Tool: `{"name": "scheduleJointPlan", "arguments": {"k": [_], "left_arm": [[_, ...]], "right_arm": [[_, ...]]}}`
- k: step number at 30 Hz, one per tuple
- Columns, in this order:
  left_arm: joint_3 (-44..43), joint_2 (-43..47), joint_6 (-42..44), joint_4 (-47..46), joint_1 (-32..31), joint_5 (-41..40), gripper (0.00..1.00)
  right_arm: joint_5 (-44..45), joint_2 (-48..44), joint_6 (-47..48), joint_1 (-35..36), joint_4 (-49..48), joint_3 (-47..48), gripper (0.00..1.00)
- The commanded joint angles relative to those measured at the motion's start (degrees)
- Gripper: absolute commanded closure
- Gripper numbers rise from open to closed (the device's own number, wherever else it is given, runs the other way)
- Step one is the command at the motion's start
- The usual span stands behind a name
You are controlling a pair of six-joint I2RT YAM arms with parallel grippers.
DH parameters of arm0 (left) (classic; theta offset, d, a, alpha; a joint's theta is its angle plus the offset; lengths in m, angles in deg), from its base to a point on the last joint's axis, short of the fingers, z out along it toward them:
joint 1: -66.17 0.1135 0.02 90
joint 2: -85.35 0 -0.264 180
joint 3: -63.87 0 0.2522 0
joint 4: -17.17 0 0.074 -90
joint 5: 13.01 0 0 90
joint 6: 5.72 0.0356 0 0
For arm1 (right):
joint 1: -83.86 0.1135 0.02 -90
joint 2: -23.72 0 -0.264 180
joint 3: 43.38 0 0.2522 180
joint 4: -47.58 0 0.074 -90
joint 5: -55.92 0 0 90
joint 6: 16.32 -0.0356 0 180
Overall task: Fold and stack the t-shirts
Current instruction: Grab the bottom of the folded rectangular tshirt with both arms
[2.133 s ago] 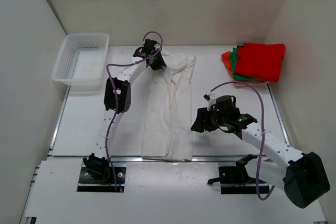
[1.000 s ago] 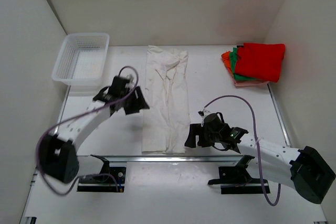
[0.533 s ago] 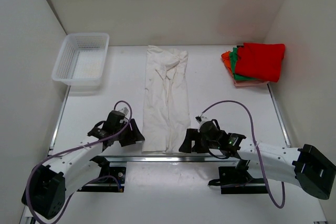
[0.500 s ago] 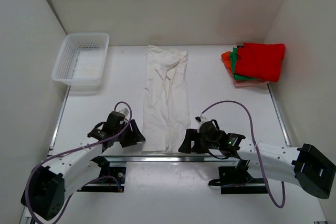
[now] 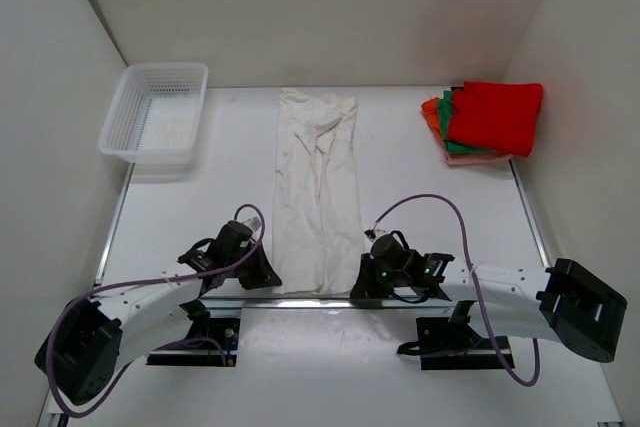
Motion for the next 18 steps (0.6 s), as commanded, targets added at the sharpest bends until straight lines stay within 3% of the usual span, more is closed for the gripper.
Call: {"name": "scheduleJointPlan", "arguments": {"k": [1,6,11,15,18], "left_arm": [[2.86,2.28,-0.27,2.97,-1.58,1.61,1.0],[6.73,9.56,-3.43,10.7,-7.81,2.23,1.0],[9.03,22.67,-5.46,18.88,-5.11,6.53,1.0],[3.77,22.69,-3.8,18.55,0.77,10.04,1.0],[-0.45,14.62,-1.6,12.94,5.34,11.63,1.0]], "right_arm": [[0.39,-1.78,1.45,1.03,5.39,-0.04,1.0],[-0.76,-4.32,-0.92,8.4,9.35,1.19,1.0],[-4.71,-5.3,-1.64,11.85,11.02,1.8,1.0],[-10.41,-4.51,6.25,4.23,16.11,8.02,1.0],[-16.82,-2.66,14.24,-6.3,18.92,13.12,1.0]]}}
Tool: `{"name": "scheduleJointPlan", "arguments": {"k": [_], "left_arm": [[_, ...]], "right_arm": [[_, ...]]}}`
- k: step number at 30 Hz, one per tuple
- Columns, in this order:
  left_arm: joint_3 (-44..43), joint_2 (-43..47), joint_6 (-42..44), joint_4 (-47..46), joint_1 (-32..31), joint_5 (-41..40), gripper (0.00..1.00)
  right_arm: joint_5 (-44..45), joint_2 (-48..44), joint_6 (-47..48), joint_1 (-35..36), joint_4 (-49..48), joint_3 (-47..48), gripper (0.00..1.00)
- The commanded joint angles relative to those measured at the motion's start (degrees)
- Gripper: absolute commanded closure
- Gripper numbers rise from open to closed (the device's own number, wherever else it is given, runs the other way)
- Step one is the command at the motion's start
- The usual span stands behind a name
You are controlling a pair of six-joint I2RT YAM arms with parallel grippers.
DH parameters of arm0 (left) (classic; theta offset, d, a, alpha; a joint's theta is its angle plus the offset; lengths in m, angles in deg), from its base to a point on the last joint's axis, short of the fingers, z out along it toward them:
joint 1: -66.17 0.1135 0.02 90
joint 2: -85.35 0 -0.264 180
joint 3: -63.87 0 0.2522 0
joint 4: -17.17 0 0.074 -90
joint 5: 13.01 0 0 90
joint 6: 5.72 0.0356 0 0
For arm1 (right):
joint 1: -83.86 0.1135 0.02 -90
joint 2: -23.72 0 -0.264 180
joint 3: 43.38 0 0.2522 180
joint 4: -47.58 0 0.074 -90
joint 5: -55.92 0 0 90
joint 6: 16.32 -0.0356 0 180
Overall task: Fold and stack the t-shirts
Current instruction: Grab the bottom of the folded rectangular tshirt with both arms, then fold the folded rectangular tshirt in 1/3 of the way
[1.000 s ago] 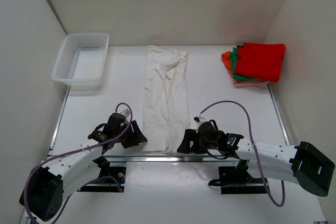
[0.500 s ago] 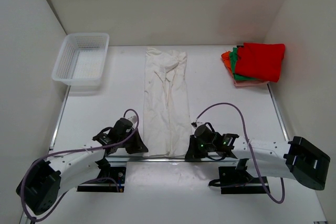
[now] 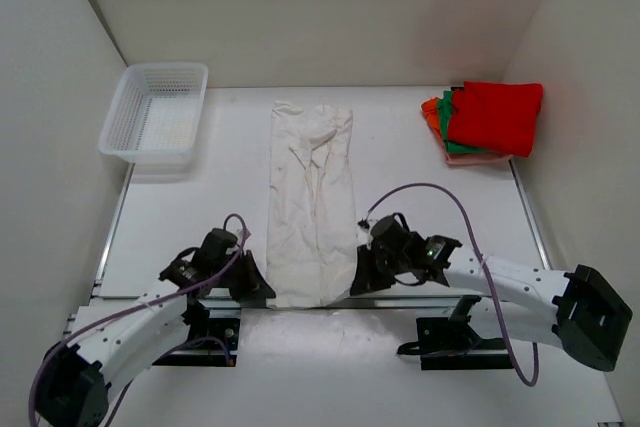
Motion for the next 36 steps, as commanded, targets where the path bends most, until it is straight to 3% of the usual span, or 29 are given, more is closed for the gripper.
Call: {"name": "scheduleJointPlan", "arguments": {"k": [1,4,7,12,25,26,29,32,34,36], "left_arm": [[-7.89,-8.73,4.63,-3.54,5.92,4.85,1.0],[-14.58,-19.71,10.0,-8.19,13.73,6.79,1.0],[-22.22,-30.54,12.38,-13.03,19.19,7.75,1.0],[-35.57,-47.93,14.49,-17.17,21.58,7.67,1.0],[-53.95,-70.44,12.12,-26.23,27.47,7.31,1.0],[-55.71,-71.42,11.25,-26.49,27.13,7.23,0.94],[-58.09,-75.73,6.26,-31.84,28.17,8.28,0.66],[-54.17,-76.27,-4.27,-47.63,30.37,8.38,0.41],[-48.03,-72.86,-9.64,-62.9,31.33,4.17,0.35],[-44.4,-69.95,-10.12,-64.46,31.51,1.78,0.33]], "right_arm": [[-11.31,2.29,9.66,-9.31,4.94,7.73,1.0],[-16.23,6.08,18.52,-21.15,7.49,13.88,1.0],[-20.28,12.93,24.5,-28.03,8.2,20.03,1.0],[-19.85,26.71,31.1,-32.52,9.61,32.44,1.0],[-20.11,55.28,37.88,-39.12,9.78,60.56,1.0],[-19.93,57.57,38.41,-39.73,9.43,63.19,0.98],[-17.57,60.49,38.59,-41.14,6.81,69.17,0.79],[-11.35,59.89,35.17,-42.54,0.76,69.82,0.59],[-5.71,56.13,31.3,-43.16,-5.84,64.55,0.45],[-2.28,49.81,26.21,-43.34,-11.38,55.43,0.34]]}}
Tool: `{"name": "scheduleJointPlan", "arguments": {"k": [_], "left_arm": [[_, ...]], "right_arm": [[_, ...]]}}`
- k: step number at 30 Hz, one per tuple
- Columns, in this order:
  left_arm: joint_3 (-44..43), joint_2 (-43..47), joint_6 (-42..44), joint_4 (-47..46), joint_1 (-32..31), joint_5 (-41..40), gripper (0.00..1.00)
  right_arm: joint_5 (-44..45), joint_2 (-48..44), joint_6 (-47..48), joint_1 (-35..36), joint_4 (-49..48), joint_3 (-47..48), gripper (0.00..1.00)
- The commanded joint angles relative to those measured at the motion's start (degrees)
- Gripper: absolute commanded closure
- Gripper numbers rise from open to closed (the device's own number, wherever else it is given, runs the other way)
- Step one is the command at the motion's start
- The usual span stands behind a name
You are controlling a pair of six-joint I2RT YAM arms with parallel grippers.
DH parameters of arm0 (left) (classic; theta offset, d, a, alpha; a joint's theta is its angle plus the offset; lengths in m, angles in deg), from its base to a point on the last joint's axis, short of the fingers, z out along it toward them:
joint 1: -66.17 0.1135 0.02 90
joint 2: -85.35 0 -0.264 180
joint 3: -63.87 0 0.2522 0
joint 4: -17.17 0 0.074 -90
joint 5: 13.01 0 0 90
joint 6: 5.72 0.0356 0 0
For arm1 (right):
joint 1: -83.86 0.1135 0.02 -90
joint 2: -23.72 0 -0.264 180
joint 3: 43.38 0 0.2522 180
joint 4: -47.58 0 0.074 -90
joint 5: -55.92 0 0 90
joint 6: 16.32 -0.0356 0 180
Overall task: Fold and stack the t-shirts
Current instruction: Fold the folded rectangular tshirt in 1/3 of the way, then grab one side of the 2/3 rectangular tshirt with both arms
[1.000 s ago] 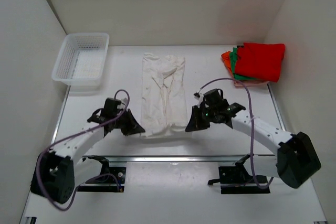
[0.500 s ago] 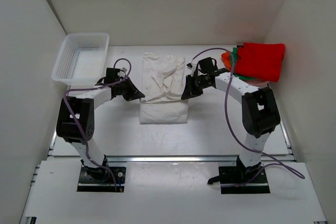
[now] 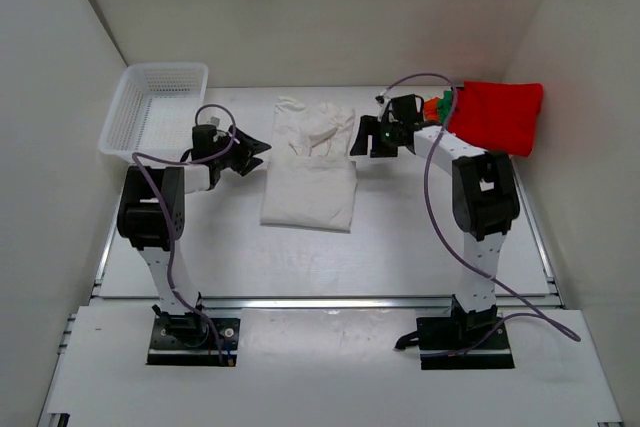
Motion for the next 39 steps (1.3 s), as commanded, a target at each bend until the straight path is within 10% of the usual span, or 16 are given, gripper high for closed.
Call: {"name": "scheduleJointPlan", "arguments": {"k": [1,6,11,22,25,27,29,39], "left_arm": [[4.33,8.17,-5.38,-11.11,1.61,-3.51,0.33],[15.1,21.08,9.56,8.86,-2.76,-8.32,0.31],[30.68,32.07,10.81,9.77,-9.88,-19.39,0.28],[33.79,30.08,7.38,6.77,-14.03,-27.15,0.31],[33.08,28.32,7.64,7.66,-14.73,-26.27,0.43],[33.77,28.49,6.85,7.66,-15.43,-24.61,0.82],[35.0,30.41,7.2,8.97,-16.31,-23.46,1.0],[46.24,62.54,8.99,38.14,-26.22,-18.89,1.0]], "right_arm": [[8.5,-10.79,-7.94,-0.37,-10.59,-11.45,0.33],[17.02,-26.85,-16.29,7.34,-14.36,-33.52,0.31],[26.68,-36.29,-27.36,20.43,-20.51,-51.37,0.32],[25.92,-27.52,-32.3,22.39,-25.97,-49.38,0.41],[25.65,-25.23,-31.6,22.66,-25.54,-47.01,0.6],[23.28,-24.26,-31.07,23.62,-24.58,-46.47,0.88],[22.93,-25.74,-30.29,24.23,-22.82,-47.43,0.99],[15.12,-46.02,-28.26,30.99,-6.05,-59.47,1.0]]}}
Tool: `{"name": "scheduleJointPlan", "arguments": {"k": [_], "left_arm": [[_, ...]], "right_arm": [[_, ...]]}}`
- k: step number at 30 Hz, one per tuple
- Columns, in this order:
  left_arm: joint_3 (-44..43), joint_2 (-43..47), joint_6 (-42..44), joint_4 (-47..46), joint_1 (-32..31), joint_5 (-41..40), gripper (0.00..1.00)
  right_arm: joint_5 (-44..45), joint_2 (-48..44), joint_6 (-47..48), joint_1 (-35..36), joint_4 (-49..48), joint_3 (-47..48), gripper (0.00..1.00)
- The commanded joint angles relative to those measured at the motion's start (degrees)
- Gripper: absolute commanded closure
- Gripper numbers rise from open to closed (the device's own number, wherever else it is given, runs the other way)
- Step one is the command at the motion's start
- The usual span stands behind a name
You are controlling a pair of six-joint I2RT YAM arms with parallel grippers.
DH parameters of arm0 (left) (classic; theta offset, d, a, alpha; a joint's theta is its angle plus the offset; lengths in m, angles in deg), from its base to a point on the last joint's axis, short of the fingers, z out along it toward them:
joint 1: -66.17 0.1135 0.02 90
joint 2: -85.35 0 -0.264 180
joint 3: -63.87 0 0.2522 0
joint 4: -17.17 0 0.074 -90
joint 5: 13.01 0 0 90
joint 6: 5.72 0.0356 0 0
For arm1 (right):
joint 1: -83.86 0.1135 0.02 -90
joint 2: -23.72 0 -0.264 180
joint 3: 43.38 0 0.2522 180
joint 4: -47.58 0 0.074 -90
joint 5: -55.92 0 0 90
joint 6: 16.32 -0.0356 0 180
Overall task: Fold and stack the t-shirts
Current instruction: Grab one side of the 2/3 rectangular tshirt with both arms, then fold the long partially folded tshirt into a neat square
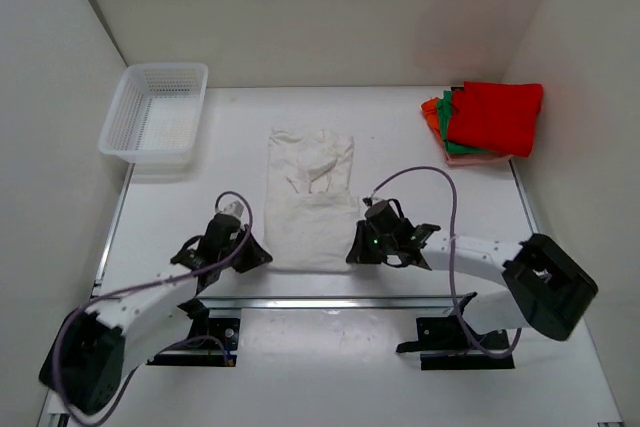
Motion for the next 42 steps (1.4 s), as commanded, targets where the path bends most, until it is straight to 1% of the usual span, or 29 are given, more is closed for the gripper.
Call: {"name": "scheduleJointPlan", "arguments": {"k": [1,4,6,7,9,11,12,14,15,16,17,18,19,20,22,24,26,27,29,30,31,32,33,34,35,37,40,41,42], "left_arm": [[6.31,12.51,-3.51,15.54,-4.82,3.18,1.0],[11.24,25.6,-10.62,21.17,-9.21,5.73,1.0],[11.61,37.44,-12.84,28.62,-9.84,6.27,1.0],[10.22,40.02,-12.33,30.49,-8.88,5.83,1.0],[6.8,45.74,-9.62,34.02,-3.45,7.31,1.0],[4.06,44.97,-6.97,32.37,1.73,12.74,1.0],[2.05,42.88,-5.31,28.79,4.72,13.99,1.0],[-0.95,38.21,-4.68,22.73,7.72,16.11,1.0],[-2.78,34.72,-4.76,17.29,7.65,16.11,1.0],[-5.33,30.85,-5.03,14.8,7.13,15.24,1.0],[-6.66,28.2,-5.03,9.9,5.73,13.23,1.0],[-9.45,22.7,-3.9,5.77,4.85,12.6,1.0],[-13.4,16.46,-2.32,3.72,4.4,11.81,1.0],[-15.18,13.18,-1.43,1.09,4.75,11.98,1.0],[-21.58,0.55,0.5,-5.4,7.8,14.86,1.0],[-25.73,-7.8,1.65,-10.15,10.09,16.2,1.0],[-33.69,-20.01,3.4,-12.2,12.74,17.5,1.0],[-36.35,-23.12,4.11,-12.64,13.44,16.56,1.0],[-46.34,-36.27,5.6,-12.65,13.72,16.64,1.0],[-51.7,-39.73,6.04,-12.56,13.98,16.98,0.95],[-54.19,-46.55,5.7,-12.38,14.41,17.6,0.82],[-58.48,-52.62,4.56,-13.77,15.11,19.78,0.74],[-61.14,-54.94,2.55,-16.66,15.82,21.02,0.68],[-61.86,-58.79,1.14,-21.65,16.52,22.42,0.68],[-61.0,-60.31,-2.27,-26.57,17.48,22.26,0.65],[-58.71,-59.81,-5.2,-30.56,18.8,21.48,0.57],[-53.09,-54.01,-3.19,-31.37,18.38,18.67,0.6],[-51.42,-51.74,-1.36,-29.97,17.76,17.79,0.59],[-50.54,-50.24,-0.03,-29.52,17.58,17.52,0.59]], "right_arm": [[-4.6,-7.44,0.9,4.35,10.99,-4.61,1.0],[-7.33,-16.76,-1.83,9.54,14.08,-8.31,1.0],[-8.3,-23.94,-4.11,11.48,16.53,-9.46,1.0],[-9.7,-26.5,-3.94,11.32,18.03,-9.73,1.0],[-10.41,-30.98,-3.06,9.57,21.36,-8.5,1.0],[-14.27,-32.77,0.69,2.92,22.61,-5.61,1.0],[-18.37,-33.12,2.02,0.27,22.79,-4.99,1.0],[-26.72,-31.37,7.2,-9.29,23.14,-0.44,1.0],[-27.72,-28.84,8.62,-11.34,23.14,1.07,1.0],[-29.99,-25.85,11.41,-14.05,24.01,4.21,1.0],[-30.37,-24.52,13.97,-16.43,25.41,7.64,1.0],[-30.19,-20.77,15.99,-17.5,25.6,10.55,1.0],[-31.15,-17.86,17.06,-19.42,24.99,11.88,1.0],[-32.12,-16.52,17.68,-21.62,23.94,14.24,1.0],[-32.83,-10.21,18.91,-24.52,22.36,17.77,1.0],[-32.65,-5.54,19.44,-27.43,21.56,23.55,1.0],[-32.39,0.51,19.88,-29.71,20.16,26.73,1.0],[-33.0,2.02,19.18,-31.03,17.98,28.31,1.0],[-32.74,8.5,18.04,-33.4,13.5,30.25,1.0],[-32.31,11.06,17.86,-34.81,11.3,32.0,1.0],[-31.08,15.09,17.51,-35.43,10.75,35.07,1.0],[-28.29,19.31,18.03,-36.66,9.7,36.58,1.0],[-23.74,23.01,17.95,-37.45,9.26,39.46,0.98],[-21.51,24.52,17.69,-38.24,6.21,40.97,0.86],[-18.36,26.28,17.86,-38.51,4.26,41.68,0.68],[-13.25,27.88,18.56,-38.6,1.61,42.91,0.53],[-11.3,26.3,19.35,-37.82,-0.05,40.74,0.43],[-10.25,23.95,18.92,-37.64,-0.67,38.2,0.35],[-9.2,21.49,18.83,-37.11,-1.64,36.61,0.32]]}}
